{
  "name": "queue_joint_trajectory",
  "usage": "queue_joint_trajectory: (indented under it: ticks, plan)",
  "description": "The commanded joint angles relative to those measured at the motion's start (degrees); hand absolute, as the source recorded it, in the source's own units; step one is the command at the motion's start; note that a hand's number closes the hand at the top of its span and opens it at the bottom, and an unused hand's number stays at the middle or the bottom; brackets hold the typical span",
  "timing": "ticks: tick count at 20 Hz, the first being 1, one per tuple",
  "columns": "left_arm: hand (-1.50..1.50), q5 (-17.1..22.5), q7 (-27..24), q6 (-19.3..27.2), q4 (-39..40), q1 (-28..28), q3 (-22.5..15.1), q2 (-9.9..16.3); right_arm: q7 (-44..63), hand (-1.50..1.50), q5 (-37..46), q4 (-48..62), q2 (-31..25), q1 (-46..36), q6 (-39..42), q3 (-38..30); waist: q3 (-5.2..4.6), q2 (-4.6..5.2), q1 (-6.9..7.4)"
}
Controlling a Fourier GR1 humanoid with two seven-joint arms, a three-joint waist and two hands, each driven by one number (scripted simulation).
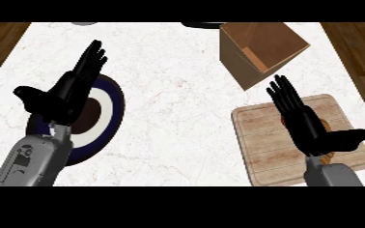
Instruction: Pick the bell pepper from the cutting board and place it in the cardboard box
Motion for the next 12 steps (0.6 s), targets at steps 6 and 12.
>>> queue_joint_trajectory:
  ticks: [6,12]
  plan:
    - [0.00,4.74,4.75,2.33,0.17,8.74,8.53,3.51,7.45,-1.50,12.56,-5.38,-14.74,0.12,-19.90,-12.49,1.16,-0.02,-0.24]
    - [0.00,7.78,6.47,0.86,-2.67,13.74,9.18,3.09,-6.60,-1.50,27.74,-14.86,-13.17,6.77,-38.35,-15.42,1.43,-0.07,-1.17]
